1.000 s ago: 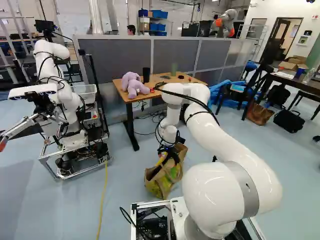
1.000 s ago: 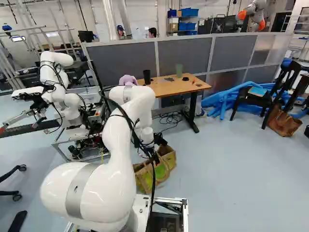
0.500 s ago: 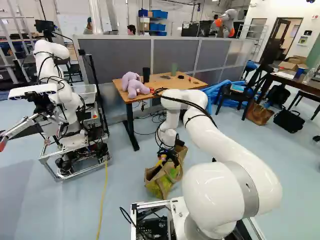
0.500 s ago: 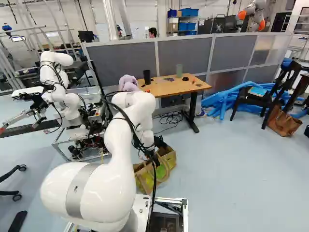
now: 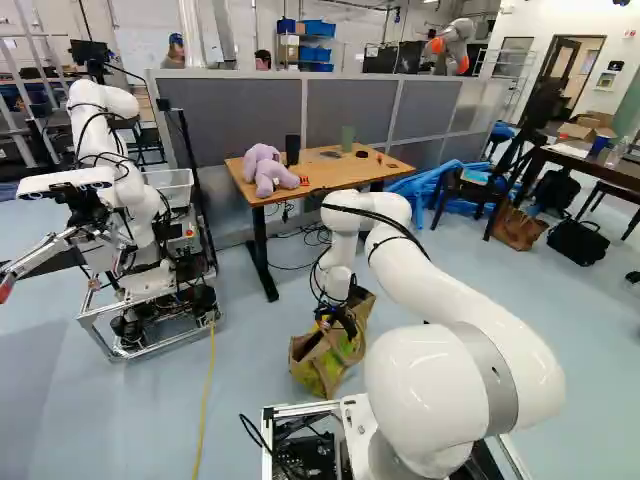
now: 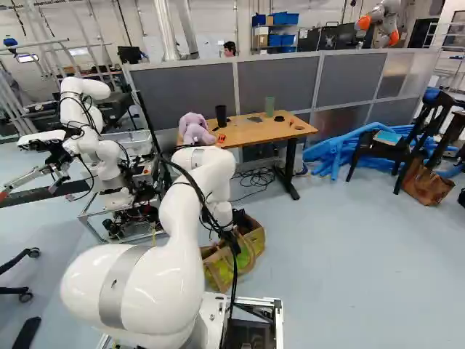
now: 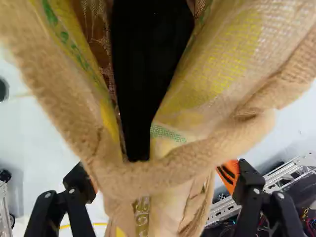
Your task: Pick up the bag on the ground and place it on the table
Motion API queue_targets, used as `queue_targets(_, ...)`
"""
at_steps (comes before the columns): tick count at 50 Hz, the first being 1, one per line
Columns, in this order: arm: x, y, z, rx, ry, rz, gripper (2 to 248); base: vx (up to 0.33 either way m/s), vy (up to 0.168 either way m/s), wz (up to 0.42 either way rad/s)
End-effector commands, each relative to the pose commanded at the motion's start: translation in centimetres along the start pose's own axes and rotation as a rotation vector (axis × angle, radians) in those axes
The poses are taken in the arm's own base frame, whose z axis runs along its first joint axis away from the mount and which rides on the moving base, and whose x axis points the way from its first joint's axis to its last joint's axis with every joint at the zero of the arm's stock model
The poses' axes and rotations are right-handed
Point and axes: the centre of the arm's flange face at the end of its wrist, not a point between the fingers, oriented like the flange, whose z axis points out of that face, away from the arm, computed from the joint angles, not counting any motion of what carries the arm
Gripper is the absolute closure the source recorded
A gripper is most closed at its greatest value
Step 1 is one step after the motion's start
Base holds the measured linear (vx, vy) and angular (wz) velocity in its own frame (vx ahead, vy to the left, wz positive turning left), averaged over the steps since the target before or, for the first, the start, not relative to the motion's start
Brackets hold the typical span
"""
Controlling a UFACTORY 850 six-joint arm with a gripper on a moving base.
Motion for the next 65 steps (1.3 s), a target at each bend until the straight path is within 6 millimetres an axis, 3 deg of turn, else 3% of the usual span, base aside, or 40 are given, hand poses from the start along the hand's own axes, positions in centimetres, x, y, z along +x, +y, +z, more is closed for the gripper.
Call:
queue_targets(14, 0.0, 0.0, 1.1, 0.0, 0.0, 0.0, 11, 0.0, 0.0, 0.0)
queue_targets(15, 0.0, 0.0, 1.2, 0.0, 0.0, 0.0, 48, 0.0, 0.0, 0.0)
queue_targets(20, 0.0, 0.0, 1.2, 0.0, 0.0, 0.0, 48, 0.0, 0.0, 0.0)
queue_targets(21, 0.0, 0.0, 1.2, 0.0, 0.0, 0.0, 86, 0.0, 0.0, 0.0)
queue_targets(25, 0.0, 0.0, 1.2, 0.0, 0.0, 0.0, 86, 0.0, 0.0, 0.0)
queue_targets(26, 0.0, 0.0, 1.2, 0.0, 0.0, 0.0, 123, 0.0, 0.0, 0.0)
queue_targets(30, 0.0, 0.0, 1.2, 0.0, 0.0, 0.0, 123, 0.0, 0.0, 0.0)
queue_targets(31, 0.0, 0.0, 1.2, 0.0, 0.0, 0.0, 160, 0.0, 0.0, 0.0)
queue_targets(36, 0.0, 0.0, 1.2, 0.0, 0.0, 0.0, 160, 0.0, 0.0, 0.0)
queue_targets(37, 0.0, 0.0, 1.2, 0.0, 0.0, 0.0, 197, 0.0, 0.0, 0.0)
queue_targets(41, 0.0, 0.0, 1.2, 0.0, 0.0, 0.0, 197, 0.0, 0.0, 0.0)
queue_targets(42, 0.0, 0.0, 1.2, 0.0, 0.0, 0.0, 228, 0.0, 0.0, 0.0)
queue_targets(52, 0.0, 0.0, 1.1, 0.0, 0.0, 0.0, 229, 0.0, 0.0, 0.0)
queue_targets(65, 0.0, 0.0, -0.5, 0.0, 0.0, 0.0, 229, 0.0, 0.0, 0.0)
